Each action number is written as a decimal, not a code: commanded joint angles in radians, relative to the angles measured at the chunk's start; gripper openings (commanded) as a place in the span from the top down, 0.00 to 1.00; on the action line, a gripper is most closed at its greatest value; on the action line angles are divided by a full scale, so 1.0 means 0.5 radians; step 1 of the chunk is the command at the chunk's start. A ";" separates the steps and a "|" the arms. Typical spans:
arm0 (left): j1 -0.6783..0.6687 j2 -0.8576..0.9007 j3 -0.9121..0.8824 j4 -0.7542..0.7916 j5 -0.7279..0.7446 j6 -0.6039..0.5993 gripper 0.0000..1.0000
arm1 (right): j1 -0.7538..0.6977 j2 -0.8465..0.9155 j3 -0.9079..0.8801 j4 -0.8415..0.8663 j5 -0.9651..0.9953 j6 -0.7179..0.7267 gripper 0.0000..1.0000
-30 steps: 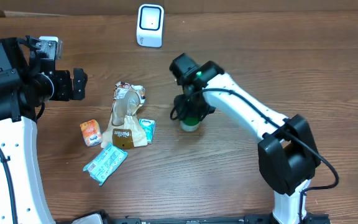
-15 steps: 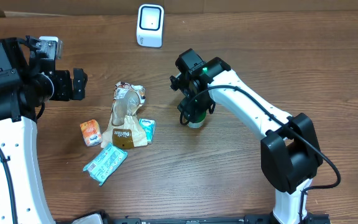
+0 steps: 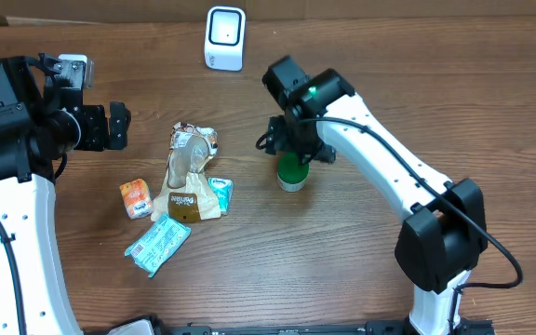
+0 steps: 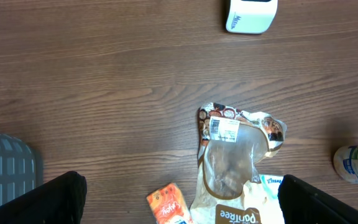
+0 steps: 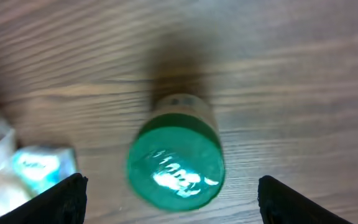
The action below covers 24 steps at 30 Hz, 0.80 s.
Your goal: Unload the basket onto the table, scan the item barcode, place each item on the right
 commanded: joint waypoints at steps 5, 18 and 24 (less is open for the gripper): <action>0.014 0.006 0.011 0.005 -0.005 0.045 0.00 | 0.000 -0.005 -0.195 0.150 0.031 0.362 0.15; 0.014 0.006 0.011 0.005 -0.005 0.045 0.00 | 0.014 -0.005 -0.446 0.372 -0.049 0.375 0.22; 0.014 0.006 0.011 0.005 -0.005 0.045 0.00 | 0.010 -0.005 -0.445 0.376 -0.049 0.244 0.30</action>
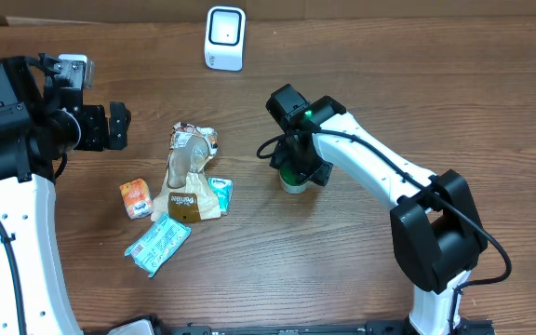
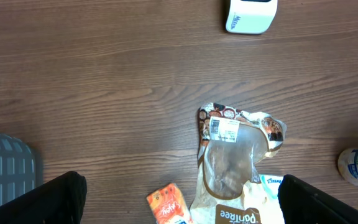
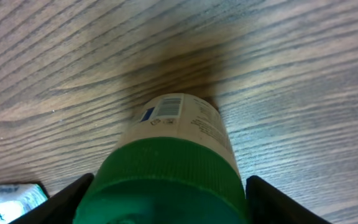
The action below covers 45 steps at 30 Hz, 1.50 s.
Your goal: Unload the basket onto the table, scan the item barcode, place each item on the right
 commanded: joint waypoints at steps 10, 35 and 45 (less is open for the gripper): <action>0.014 0.006 0.011 0.007 -0.005 0.045 0.00 | 0.005 -0.009 0.017 0.021 -0.086 -0.555 0.41; 0.014 0.006 0.011 0.007 -0.005 0.045 0.00 | -0.010 -0.034 0.274 -0.200 0.021 -2.317 0.37; 0.014 0.006 0.011 0.007 -0.005 0.045 0.00 | -0.010 0.003 0.269 -0.159 0.015 -2.248 0.37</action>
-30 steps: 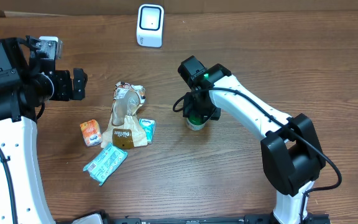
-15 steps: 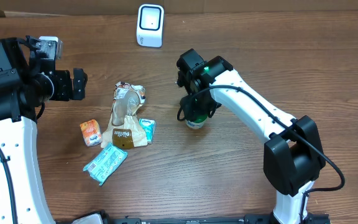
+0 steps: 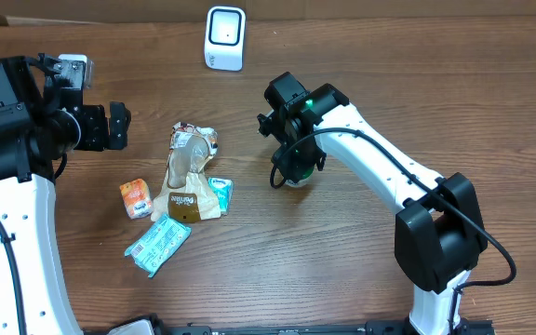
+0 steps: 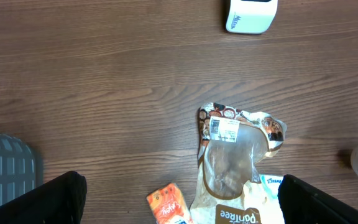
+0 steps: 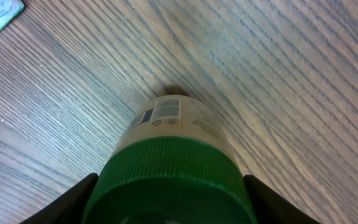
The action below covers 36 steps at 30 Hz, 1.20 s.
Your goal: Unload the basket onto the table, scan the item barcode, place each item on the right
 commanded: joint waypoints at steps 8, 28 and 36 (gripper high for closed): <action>0.014 0.006 0.011 0.007 -0.005 0.045 0.00 | -0.043 0.002 0.050 0.087 0.010 1.082 0.41; 0.014 0.006 0.011 0.007 -0.005 0.045 0.00 | -0.071 0.002 0.146 -0.095 -0.206 0.370 0.00; 0.014 0.006 0.011 0.007 -0.005 0.045 0.00 | -0.037 0.002 0.006 0.040 -0.348 1.843 0.00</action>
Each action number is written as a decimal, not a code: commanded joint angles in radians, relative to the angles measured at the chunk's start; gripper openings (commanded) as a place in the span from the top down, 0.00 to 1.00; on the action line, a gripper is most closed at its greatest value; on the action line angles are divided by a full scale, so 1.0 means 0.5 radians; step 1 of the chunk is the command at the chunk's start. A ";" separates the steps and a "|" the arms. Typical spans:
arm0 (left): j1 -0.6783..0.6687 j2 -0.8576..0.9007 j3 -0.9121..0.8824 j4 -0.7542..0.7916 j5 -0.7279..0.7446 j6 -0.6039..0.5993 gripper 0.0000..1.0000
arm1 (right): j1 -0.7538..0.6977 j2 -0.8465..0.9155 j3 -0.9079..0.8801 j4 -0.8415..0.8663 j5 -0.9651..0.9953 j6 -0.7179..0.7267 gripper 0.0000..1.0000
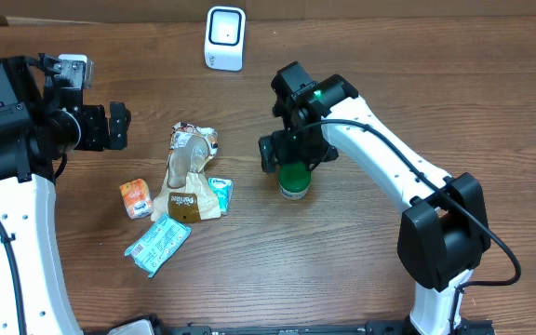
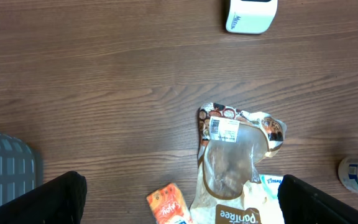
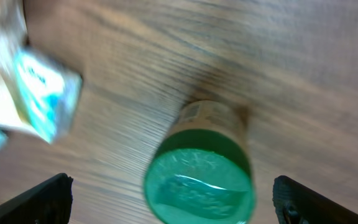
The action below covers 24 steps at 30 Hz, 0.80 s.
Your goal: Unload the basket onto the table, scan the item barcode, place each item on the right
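Note:
A white bottle with a green lid (image 1: 293, 179) stands upright on the table right of centre. It shows blurred in the right wrist view (image 3: 199, 180) and at the right edge of the left wrist view. My right gripper (image 1: 291, 153) (image 3: 173, 190) hangs open just above the lid, fingers wide on either side and touching nothing. The white scanner (image 1: 225, 38) (image 2: 250, 15) stands at the far edge. My left gripper (image 1: 117, 126) (image 2: 182, 196) is open, high over the left side.
A clear and brown snack bag (image 1: 189, 172) (image 2: 234, 163), an orange packet (image 1: 136, 198) (image 2: 169, 206), a small teal packet (image 1: 220, 194) (image 3: 39, 96) and a teal pouch (image 1: 158, 246) lie left of the bottle. A grey basket (image 2: 5, 169) stands at the far left.
My right gripper was shut low on the bottle's green lid; now it is open and higher above it. The bottle stands upright, slightly nearer the front. The left arm is unchanged.
First my right gripper hung open above the standing bottle. Then its fingers were down at the sides of the lid. Then it held the lid with the wrist turned. Now the bottle is let go, upright, in nearly the same spot.

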 commanded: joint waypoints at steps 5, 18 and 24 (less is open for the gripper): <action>0.014 0.006 0.011 0.007 -0.005 0.045 0.00 | 0.084 0.002 -0.176 0.087 0.257 0.840 0.03; 0.014 0.006 0.011 0.006 -0.005 0.045 0.00 | 0.099 0.002 -0.266 0.066 0.281 0.685 0.43; 0.014 0.006 0.011 0.007 -0.005 0.045 0.00 | 0.008 -0.002 -0.018 -0.063 0.249 -0.058 0.57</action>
